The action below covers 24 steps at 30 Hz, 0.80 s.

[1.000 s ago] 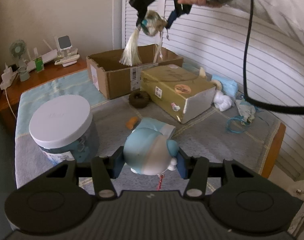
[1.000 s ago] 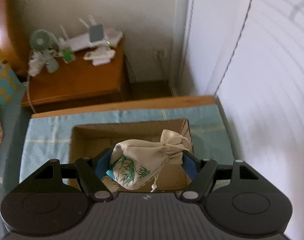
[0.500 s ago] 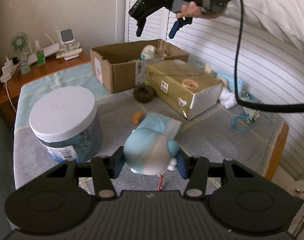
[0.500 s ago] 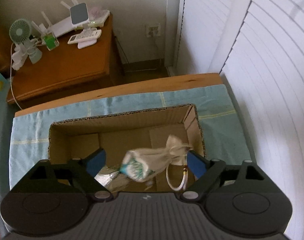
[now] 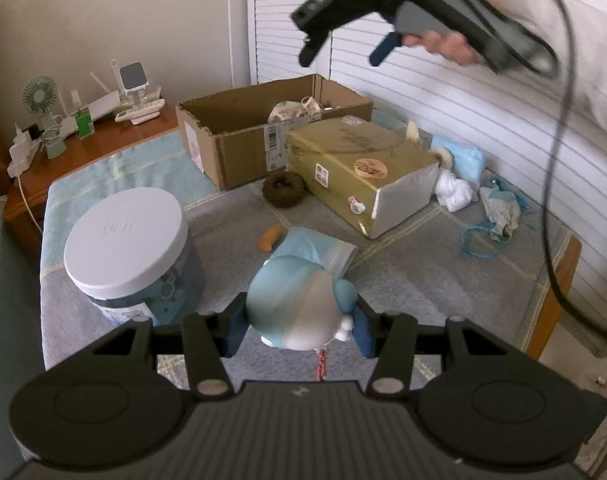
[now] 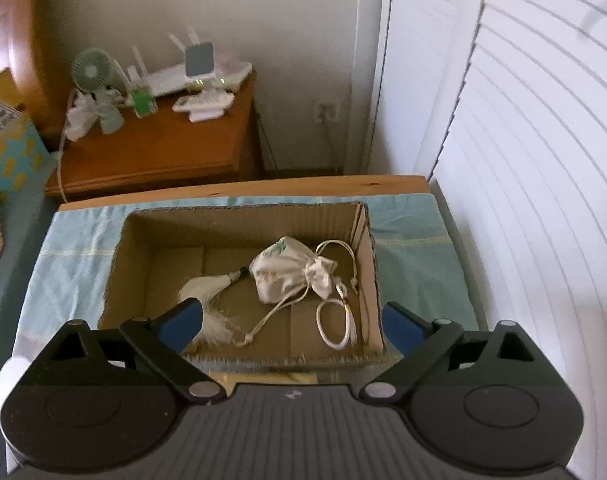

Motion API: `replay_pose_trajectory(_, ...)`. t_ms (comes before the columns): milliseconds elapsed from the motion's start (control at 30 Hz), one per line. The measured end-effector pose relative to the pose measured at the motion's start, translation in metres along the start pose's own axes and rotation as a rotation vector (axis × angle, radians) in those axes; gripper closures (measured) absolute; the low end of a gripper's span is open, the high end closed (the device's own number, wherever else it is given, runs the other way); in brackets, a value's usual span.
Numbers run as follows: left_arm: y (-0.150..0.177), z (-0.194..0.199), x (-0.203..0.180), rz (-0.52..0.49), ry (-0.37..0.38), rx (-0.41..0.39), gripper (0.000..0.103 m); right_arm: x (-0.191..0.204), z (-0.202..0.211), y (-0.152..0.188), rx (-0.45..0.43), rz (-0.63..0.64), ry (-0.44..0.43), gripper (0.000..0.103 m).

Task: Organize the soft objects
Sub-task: 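Carry the whale plush into the cardboard box and open the left tool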

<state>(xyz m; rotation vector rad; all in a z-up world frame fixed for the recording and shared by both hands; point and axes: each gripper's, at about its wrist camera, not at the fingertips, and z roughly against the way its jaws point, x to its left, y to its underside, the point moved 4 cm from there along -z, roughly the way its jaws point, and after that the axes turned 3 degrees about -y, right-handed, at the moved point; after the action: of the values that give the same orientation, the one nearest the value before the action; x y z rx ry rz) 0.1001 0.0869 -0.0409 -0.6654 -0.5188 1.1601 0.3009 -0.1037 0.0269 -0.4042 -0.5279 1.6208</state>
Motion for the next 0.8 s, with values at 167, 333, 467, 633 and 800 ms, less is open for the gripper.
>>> replay_pose_trajectory(167, -0.013, 0.005, -0.007, -0.033, -0.020, -0.005, 0.051, -0.007, 0.027, 0.037, -0.103, 0.007, -0.025, 0.000)
replay_pose_trajectory(333, -0.039, 0.003, -0.007, -0.052, -0.043, -0.011, 0.051, -0.014, 0.048, 0.072, -0.172, 0.020, -0.021, 0.000)
replay_pose_trajectory(467, -0.068, -0.006, -0.001, -0.052, -0.070, -0.026, 0.051, -0.022, 0.065, 0.097, -0.232, 0.018, -0.019, 0.000)
replay_pose_trajectory(633, -0.117, -0.031, 0.012, -0.057, -0.104, -0.039, 0.051, -0.028, 0.078, 0.121, -0.271, 0.030, -0.021, 0.000)
replay_pose_trajectory(800, -0.167, -0.077, 0.028, -0.043, -0.111, -0.018, 0.051, -0.032, 0.084, 0.140, -0.290, 0.064, -0.020, 0.000)
